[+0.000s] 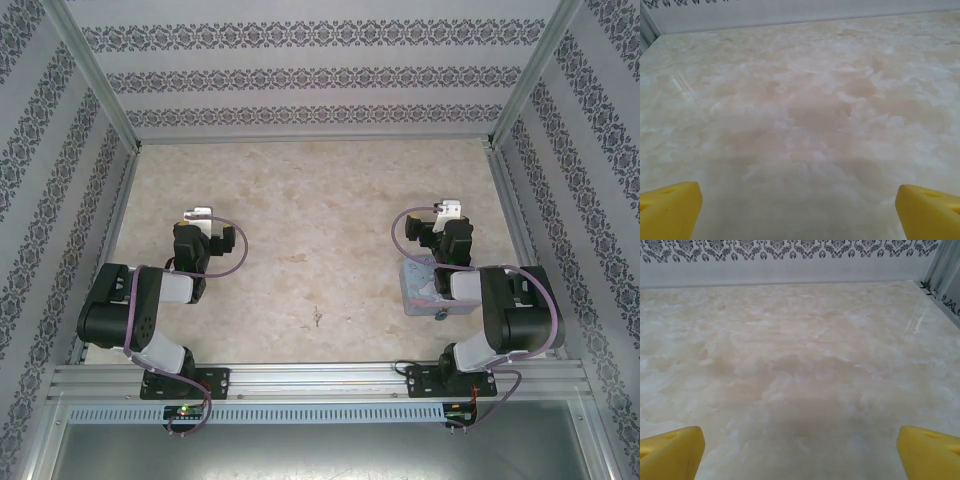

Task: Unlock the padlock with the key

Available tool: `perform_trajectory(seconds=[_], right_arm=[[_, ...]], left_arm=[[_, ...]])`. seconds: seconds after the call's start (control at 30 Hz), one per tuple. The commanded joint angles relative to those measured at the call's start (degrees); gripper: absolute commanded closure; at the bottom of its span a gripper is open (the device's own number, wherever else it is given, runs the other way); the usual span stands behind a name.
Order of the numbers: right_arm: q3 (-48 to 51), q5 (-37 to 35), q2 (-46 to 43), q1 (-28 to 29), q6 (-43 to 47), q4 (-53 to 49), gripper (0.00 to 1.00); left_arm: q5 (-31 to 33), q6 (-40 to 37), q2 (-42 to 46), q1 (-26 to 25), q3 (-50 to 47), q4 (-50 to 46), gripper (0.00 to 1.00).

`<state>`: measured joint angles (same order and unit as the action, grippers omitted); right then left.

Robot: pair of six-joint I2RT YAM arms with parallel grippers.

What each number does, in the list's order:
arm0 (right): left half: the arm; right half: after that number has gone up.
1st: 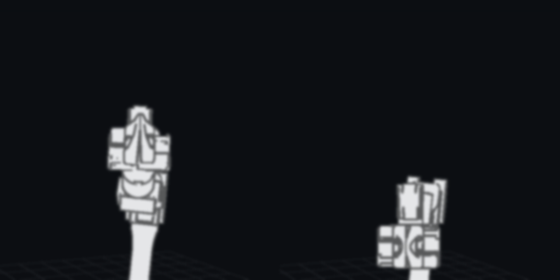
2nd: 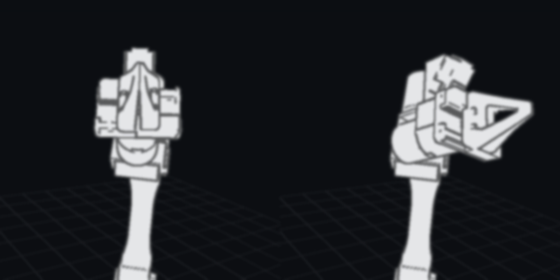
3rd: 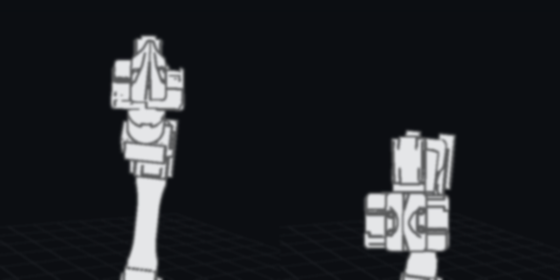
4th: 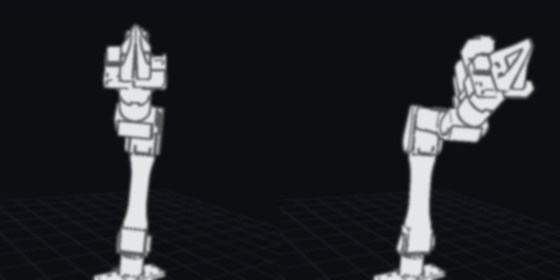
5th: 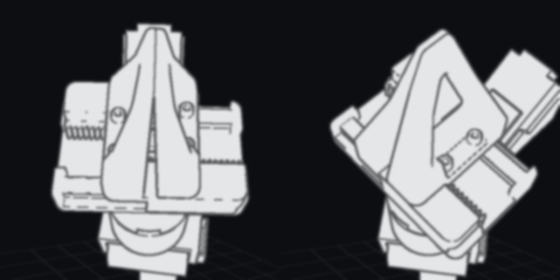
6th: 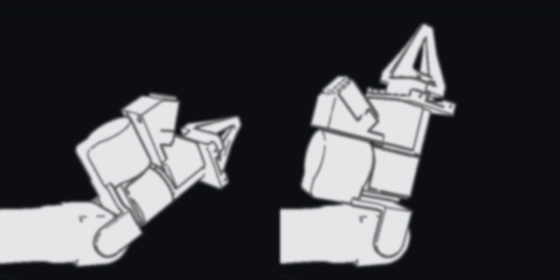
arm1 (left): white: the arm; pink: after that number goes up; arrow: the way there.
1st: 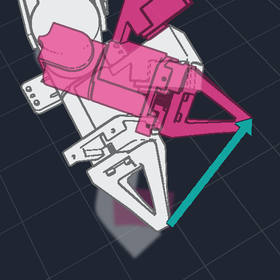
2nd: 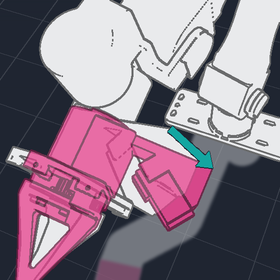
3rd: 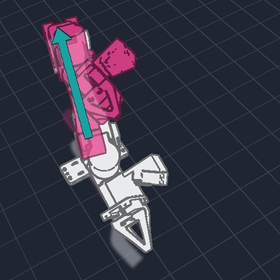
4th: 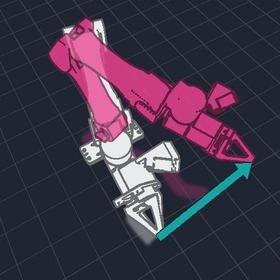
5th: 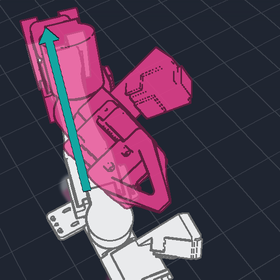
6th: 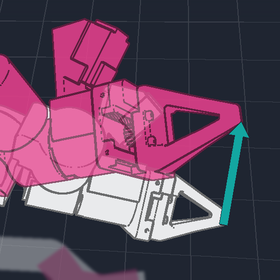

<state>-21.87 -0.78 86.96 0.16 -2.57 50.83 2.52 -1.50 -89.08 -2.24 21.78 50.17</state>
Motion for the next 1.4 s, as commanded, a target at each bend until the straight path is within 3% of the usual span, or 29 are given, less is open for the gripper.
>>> perform_trajectory(seconds=[0.0,0.63,0.87,0.93,1.0,1.07,1.13,1.2,1.37], right_arm=[[0.20,-0.83,0.05,0.63,0.97,2.03,0.02],[0.06,0.84,-0.15,-0.34,-0.05,1.79,0.02],[0.42,-8.32,-9.57,1.45,-0.57,-4.66,0.02],[-0.37,-9.39,-15.05,2.21,-1.51,-10.80,0.02],[-2.37,-7.90,-19.60,1.18,-10.04,-18.64,0.02],[-4.63,-0.84,-22.82,-2.10,-21.56,-25.77,0.02],[-8.40,7.43,-23.37,-4.76,-28.01,-33.45,0.02],[-13.30,11.33,-22.59,-5.85,-30.77,-43.23,0.02],[-19.58,3.27,-24.16,-10.42,-36.54,-66.84,0.02]], left_arm=[[-2.09,0.50,-0.25,0.85,1.23,-1.56,0.01],[-4.72,1.63,-0.33,2.59,2.24,-3.26,0.00],[-4.11,1.81,6.53,2.50,6.85,-16.58,0.00],[-3.25,2.23,9.85,2.56,8.87,-22.15,0.00],[-3.44,3.31,12.36,2.53,12.21,-29.29,0.00],[-4.22,6.07,14.11,2.27,16.47,-38.10,0.00],[-4.58,9.86,15.81,1.87,18.93,-43.79,0.00],[-5.95,14.65,18.06,1.10,19.87,-46.89,0.00],[-11.59,27.19,19.30,-3.62,23.96,-55.68,0.00]])
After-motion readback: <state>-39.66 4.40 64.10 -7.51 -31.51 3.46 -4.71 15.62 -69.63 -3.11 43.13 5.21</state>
